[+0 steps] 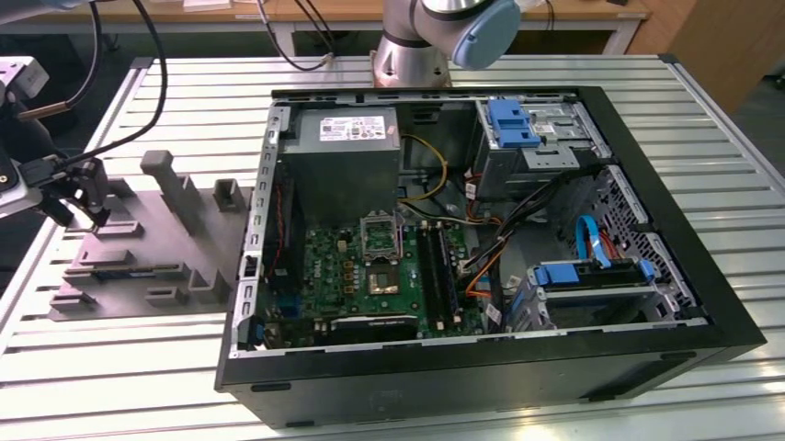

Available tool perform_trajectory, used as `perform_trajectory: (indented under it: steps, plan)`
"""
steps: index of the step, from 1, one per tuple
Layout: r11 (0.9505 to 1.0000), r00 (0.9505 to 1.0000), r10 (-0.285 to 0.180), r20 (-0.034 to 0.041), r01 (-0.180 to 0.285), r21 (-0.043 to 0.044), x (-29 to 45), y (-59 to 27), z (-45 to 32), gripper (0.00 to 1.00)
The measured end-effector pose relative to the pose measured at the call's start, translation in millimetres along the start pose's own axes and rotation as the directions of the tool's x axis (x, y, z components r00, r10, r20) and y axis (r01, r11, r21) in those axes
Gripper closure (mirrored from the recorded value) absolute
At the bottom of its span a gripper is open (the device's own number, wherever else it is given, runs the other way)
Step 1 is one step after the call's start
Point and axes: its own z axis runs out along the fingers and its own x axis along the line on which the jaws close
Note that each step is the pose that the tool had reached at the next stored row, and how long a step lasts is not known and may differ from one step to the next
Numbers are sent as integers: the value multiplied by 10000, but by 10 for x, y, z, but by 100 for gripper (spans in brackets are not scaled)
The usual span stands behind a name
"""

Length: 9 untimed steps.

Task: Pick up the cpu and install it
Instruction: 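Pick up the cpu and move it towards the insertion slot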

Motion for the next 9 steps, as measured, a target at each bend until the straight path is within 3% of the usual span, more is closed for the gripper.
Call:
perform_trajectory:
  steps: [9]
  plan:
    - [10000,10000,0,1,0,0,0,0,-1,53]
